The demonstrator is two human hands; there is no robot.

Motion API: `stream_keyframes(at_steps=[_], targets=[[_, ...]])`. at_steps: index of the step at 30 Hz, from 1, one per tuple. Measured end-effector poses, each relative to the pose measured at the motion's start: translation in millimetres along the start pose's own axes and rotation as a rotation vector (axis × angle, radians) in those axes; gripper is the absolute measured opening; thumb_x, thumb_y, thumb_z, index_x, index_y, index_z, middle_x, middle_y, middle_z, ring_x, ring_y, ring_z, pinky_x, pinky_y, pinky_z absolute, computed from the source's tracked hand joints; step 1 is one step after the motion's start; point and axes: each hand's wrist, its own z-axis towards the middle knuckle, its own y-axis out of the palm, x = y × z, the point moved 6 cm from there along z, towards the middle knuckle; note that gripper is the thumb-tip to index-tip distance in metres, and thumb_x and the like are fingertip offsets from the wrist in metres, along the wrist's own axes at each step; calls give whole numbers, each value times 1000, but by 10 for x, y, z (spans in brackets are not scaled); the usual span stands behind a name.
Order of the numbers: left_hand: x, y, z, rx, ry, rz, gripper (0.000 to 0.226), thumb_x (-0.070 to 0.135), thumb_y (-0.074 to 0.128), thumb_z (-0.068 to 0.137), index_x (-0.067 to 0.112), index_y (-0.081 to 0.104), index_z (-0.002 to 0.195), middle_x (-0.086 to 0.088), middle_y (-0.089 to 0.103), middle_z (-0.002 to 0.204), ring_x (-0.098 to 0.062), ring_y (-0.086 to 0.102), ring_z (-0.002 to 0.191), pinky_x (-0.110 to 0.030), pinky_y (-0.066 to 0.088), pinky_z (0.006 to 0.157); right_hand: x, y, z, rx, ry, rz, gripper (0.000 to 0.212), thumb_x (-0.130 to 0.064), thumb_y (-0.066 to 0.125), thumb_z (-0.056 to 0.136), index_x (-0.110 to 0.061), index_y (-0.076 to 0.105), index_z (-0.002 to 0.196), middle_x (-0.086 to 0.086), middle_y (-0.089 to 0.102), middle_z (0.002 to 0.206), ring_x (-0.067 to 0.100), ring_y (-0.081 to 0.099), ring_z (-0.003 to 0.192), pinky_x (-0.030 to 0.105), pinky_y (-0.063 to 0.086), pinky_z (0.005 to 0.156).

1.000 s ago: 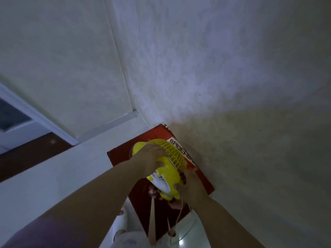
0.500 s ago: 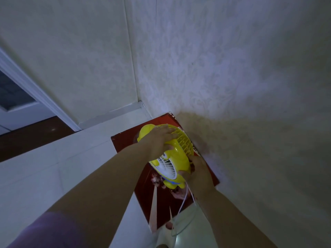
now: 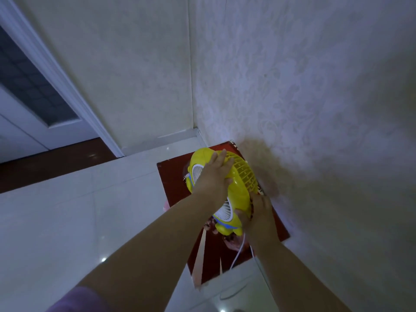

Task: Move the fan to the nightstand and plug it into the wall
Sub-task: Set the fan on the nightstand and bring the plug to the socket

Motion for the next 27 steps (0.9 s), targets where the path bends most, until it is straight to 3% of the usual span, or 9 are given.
stream_keyframes(at_steps=[2,5,7,9,12,16,20,27], targets=[[13,94,-90,61,-20,40,57,18,38,96,19,12,147,-1,-4,159,-20,-9,146,-39,3,120,-1,13,-19,1,-26,-12,80,-63,48,71,2,50,118,25,51,114,18,41,102,26,36,91],[101,216,-185,130,-37,154,60,14,38,95,20,8,147,-1,-5,159,-21,-12,145,-44,4,120,-9,-7,3,-29,-63,-31,67,-31,72,69,3,47,121,24,49,118,22,42,105,13,25,86],[186,260,-235,119,-48,211,73,10,48,89,24,7,147,3,-10,158,-15,-24,138,-42,-2,120,36,-12,44,-48,-74,-26,65,-17,78,68,1,48,122,22,50,120,30,49,107,19,29,89],[248,318,-270,119,-42,282,85,10,58,81,24,7,147,6,-13,157,-12,-28,131,-38,-8,118,55,-9,79,-56,-96,-32,60,-16,78,69,-2,50,120,20,53,117,32,53,106,25,36,85],[335,319,-332,271,-44,381,72,13,56,84,23,19,145,6,-3,157,-15,-16,135,-36,-4,115,82,-10,102,-40,-108,-53,52,-14,75,71,-1,53,116,19,58,114,33,55,105,24,36,83],[372,485,-402,127,-110,340,68,9,36,92,25,-1,147,6,-19,156,-17,-24,140,-37,-13,116,93,-47,75,-31,-128,-81,47,-13,71,73,0,54,116,18,60,112,31,56,104,16,31,81],[443,489,-479,132,-120,385,67,10,33,93,25,-4,146,4,-18,157,-20,-19,144,-39,-14,116,111,-72,72,-51,-119,-100,46,-14,69,75,-2,53,117,17,60,114,31,56,105,23,35,79],[474,472,-507,112,-123,482,70,13,37,92,23,-6,146,3,-17,158,-19,-19,144,-40,-17,113,112,-134,48,-115,-164,-160,55,-15,71,74,-3,50,123,17,58,120,31,54,111,32,42,90]])
